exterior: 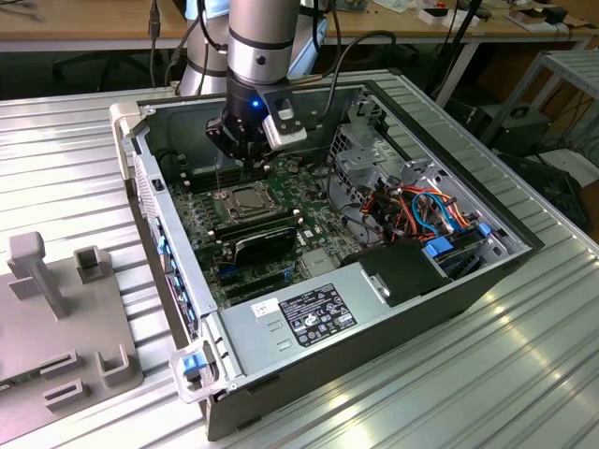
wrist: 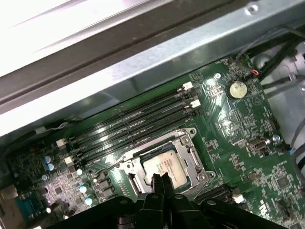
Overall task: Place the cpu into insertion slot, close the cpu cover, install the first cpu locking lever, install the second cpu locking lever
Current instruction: 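Install the first cpu locking lever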
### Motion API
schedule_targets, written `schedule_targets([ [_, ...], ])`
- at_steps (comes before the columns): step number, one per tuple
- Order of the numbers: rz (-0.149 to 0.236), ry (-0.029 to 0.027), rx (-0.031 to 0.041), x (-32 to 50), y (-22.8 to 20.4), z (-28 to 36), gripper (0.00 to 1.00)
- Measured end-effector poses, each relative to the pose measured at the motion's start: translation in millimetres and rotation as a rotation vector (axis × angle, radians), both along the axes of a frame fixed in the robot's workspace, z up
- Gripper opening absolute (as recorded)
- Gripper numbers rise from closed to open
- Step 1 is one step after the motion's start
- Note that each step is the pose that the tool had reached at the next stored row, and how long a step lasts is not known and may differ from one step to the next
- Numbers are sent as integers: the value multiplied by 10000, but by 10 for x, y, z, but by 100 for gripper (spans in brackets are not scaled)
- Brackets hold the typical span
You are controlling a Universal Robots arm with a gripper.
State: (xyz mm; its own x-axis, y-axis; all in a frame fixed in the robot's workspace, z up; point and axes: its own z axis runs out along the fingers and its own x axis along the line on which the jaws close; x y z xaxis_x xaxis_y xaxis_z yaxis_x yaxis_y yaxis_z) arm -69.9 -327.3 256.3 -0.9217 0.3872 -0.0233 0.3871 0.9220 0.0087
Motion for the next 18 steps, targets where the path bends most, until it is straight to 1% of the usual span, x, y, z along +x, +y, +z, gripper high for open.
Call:
schedule_targets([
  [2,106,0,1,0,0,0,11],
  [7,107,0,0,-20,0,0,11],
  [9,105,1,2,-56,0,-1,11],
  [13,119,3,0,-104,0,0,11],
  [14,161,3,0,-126,0,0,11],
  [16,270,2,1,-143,0,-1,11],
  [18,478,2,0,-156,0,-1,11],
])
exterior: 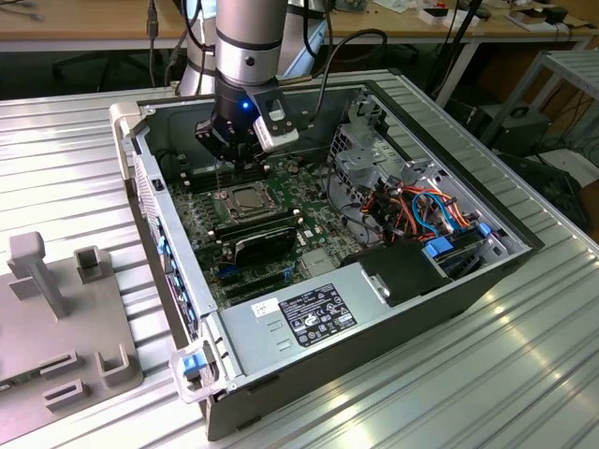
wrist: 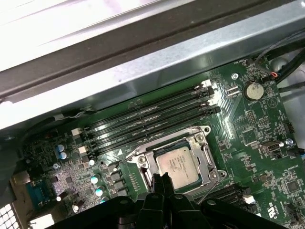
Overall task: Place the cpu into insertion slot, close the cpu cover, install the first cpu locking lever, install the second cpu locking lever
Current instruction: 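Install the first cpu locking lever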
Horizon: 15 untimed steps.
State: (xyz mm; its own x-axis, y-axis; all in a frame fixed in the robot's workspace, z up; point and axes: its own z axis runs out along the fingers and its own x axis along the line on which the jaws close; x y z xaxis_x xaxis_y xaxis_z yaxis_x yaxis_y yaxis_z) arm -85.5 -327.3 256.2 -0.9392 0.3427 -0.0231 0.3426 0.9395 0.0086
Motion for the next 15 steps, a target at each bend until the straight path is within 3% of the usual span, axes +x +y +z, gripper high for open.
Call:
schedule_targets([
  [3,216,0,0,-8,0,34,11],
  [8,331,-1,4,-11,3,158,11],
  [11,422,0,4,-12,3,193,11],
  [15,1005,0,5,-14,4,194,11],
])
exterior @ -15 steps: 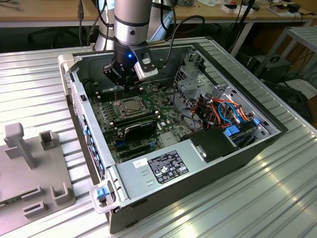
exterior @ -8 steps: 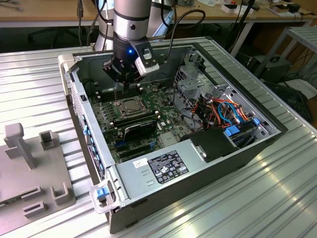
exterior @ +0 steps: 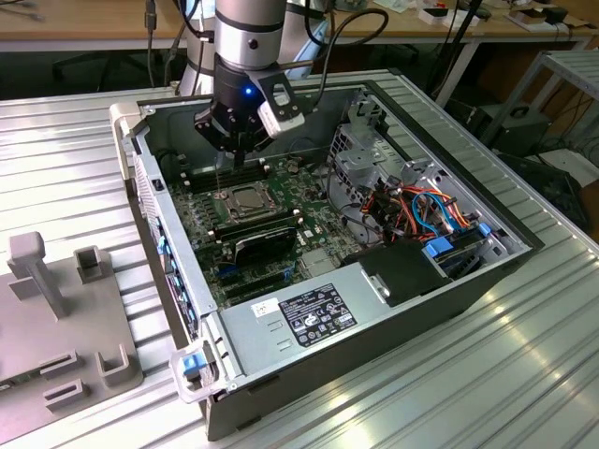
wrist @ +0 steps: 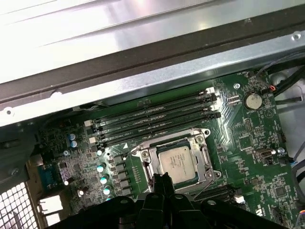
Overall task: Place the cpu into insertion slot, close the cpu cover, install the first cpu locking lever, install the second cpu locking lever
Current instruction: 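Install the first cpu locking lever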
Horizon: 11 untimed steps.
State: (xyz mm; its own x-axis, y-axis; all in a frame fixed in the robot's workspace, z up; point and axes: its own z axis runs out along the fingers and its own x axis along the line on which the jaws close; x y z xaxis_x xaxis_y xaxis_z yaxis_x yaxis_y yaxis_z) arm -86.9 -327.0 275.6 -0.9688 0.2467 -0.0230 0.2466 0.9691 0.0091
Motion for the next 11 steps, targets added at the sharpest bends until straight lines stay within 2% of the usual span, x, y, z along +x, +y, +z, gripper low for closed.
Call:
schedule_targets([
  [9,1467,3,-1,-3,1,-12,11],
  [11,1671,5,1,-10,5,-14,11],
])
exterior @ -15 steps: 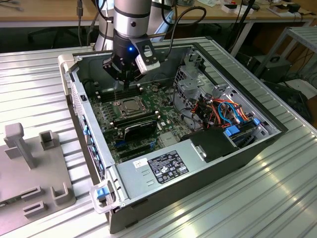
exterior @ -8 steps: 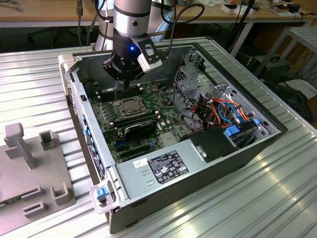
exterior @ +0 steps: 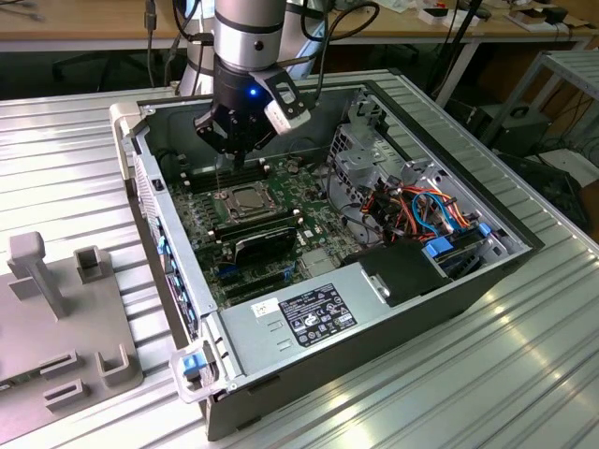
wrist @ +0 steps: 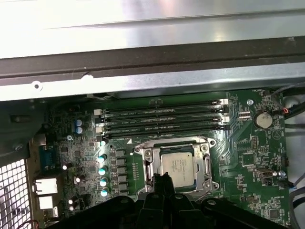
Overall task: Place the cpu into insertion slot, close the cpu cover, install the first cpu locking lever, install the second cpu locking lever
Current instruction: 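Install the first cpu locking lever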
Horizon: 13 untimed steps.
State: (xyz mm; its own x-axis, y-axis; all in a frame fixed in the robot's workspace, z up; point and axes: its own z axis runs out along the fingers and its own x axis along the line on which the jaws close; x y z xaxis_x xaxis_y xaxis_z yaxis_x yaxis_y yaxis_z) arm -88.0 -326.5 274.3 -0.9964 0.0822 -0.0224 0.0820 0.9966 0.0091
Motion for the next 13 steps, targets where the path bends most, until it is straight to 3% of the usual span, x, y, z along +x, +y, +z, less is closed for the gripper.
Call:
schedule_targets([
  [9,47,3,-1,-6,1,-1,11],
  [13,268,2,0,-54,1,-1,11],
])
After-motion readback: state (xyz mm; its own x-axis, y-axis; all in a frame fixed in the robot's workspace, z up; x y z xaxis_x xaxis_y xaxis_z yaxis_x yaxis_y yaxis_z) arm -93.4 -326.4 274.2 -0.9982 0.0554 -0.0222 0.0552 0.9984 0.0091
